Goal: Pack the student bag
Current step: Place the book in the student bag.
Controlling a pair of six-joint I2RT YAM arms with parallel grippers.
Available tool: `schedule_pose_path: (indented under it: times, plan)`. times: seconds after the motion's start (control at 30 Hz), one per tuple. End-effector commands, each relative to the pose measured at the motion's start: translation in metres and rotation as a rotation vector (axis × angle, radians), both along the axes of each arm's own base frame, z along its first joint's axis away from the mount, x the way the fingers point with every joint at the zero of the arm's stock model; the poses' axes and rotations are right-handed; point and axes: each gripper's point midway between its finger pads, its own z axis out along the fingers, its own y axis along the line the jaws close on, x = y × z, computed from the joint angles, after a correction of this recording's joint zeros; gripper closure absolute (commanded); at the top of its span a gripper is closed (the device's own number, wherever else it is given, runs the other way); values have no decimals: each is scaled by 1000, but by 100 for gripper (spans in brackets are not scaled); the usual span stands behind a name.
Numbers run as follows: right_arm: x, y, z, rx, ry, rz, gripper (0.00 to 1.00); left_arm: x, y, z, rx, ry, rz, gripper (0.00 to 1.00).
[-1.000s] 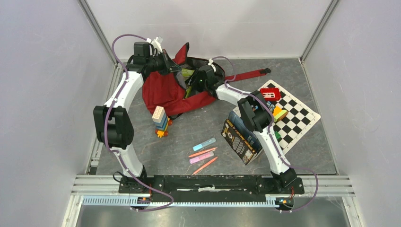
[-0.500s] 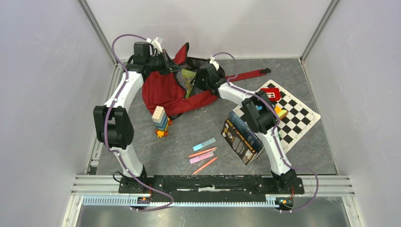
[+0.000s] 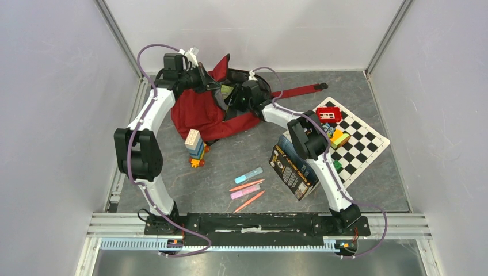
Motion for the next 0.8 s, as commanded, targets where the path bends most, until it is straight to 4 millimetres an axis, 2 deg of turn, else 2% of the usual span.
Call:
schedule_pose_path:
  times: [0.0, 0.2, 0.33, 0.4, 0.53, 0.7, 0.77]
  plan:
    - [-4, 50, 47, 189, -157, 174, 51, -3, -3, 16, -11, -70, -36, 98]
    - [-13, 66, 59, 234, -220, 248, 48, -5, -4, 11, -17, -61, -38, 98]
    - [-13, 65, 67, 215, -250, 255, 46, -6, -3, 10, -16, -62, -36, 98]
    - [-8, 57, 75, 173, -281, 240, 42, -6, -3, 11, -15, -66, -36, 98]
    - [5, 25, 99, 69, -349, 177, 35, -6, -1, 15, -9, -77, -28, 98]
    - [20, -48, 131, -95, -407, 72, 31, -6, 0, 15, -2, -79, -17, 98]
    - [22, -71, 140, -152, -432, 49, 29, -5, 0, 15, 0, -81, -16, 98]
